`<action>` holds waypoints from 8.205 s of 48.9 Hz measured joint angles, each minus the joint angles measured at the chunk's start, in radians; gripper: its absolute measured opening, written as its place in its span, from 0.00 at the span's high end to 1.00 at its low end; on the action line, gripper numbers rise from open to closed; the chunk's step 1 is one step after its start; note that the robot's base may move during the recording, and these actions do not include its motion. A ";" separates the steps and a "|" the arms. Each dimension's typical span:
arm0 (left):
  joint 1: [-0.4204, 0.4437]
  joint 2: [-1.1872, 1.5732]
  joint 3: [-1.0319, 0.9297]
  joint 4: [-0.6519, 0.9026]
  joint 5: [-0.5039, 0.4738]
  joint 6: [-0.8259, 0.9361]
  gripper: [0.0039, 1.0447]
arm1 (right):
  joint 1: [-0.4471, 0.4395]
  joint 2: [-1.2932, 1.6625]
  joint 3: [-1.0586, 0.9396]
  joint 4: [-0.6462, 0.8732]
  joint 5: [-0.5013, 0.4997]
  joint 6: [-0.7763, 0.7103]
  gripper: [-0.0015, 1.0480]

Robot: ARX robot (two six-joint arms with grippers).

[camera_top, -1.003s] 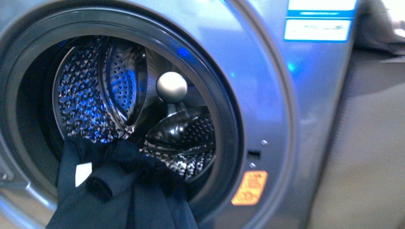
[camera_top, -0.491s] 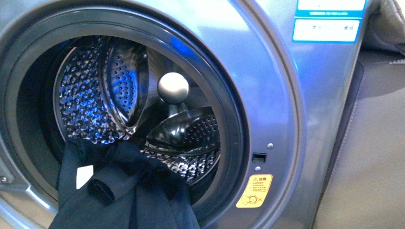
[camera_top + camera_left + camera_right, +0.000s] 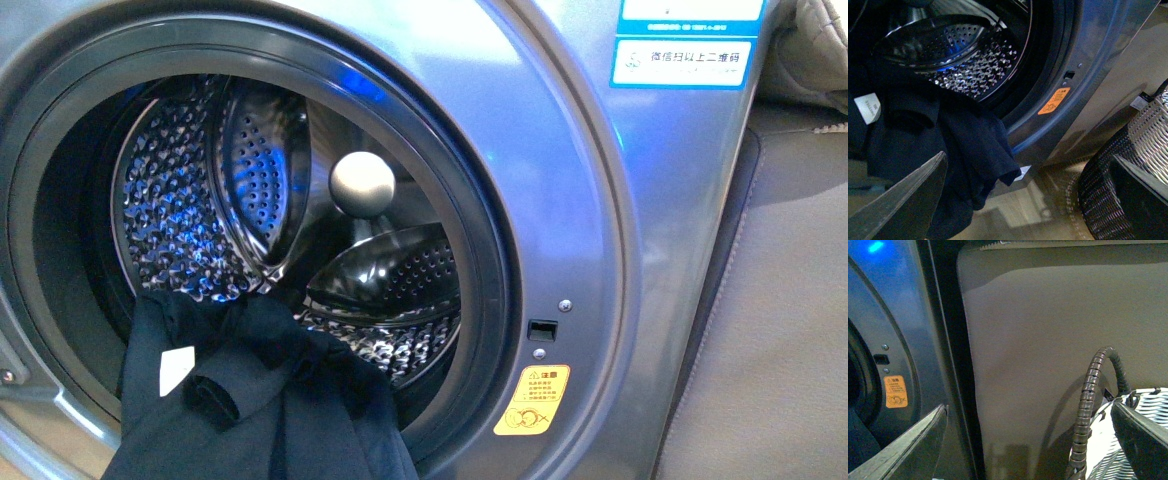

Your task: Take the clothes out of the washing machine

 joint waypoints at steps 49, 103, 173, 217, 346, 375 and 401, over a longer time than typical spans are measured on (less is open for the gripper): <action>-0.220 0.886 0.461 0.240 -0.182 0.210 0.06 | 0.000 0.000 0.000 0.000 0.000 0.000 0.07; -0.154 1.388 0.740 0.279 -0.678 0.459 0.06 | 0.000 0.000 0.000 0.000 0.000 0.000 0.07; -0.289 1.439 0.864 0.045 -0.342 0.020 0.06 | 0.000 0.000 0.000 0.000 0.000 0.000 0.07; -0.329 1.426 0.815 0.091 -0.464 0.220 0.36 | 0.000 0.000 0.000 0.000 0.000 0.000 0.07; -0.091 0.612 0.715 0.049 0.241 0.313 0.93 | 0.000 0.000 0.000 0.000 0.000 0.000 0.07; -0.222 0.638 0.993 0.031 0.194 0.288 0.93 | 0.000 0.000 0.000 0.000 0.000 0.000 0.07; -0.357 0.784 1.295 -0.063 0.082 0.268 0.93 | 0.000 0.000 0.000 0.000 0.000 0.000 0.07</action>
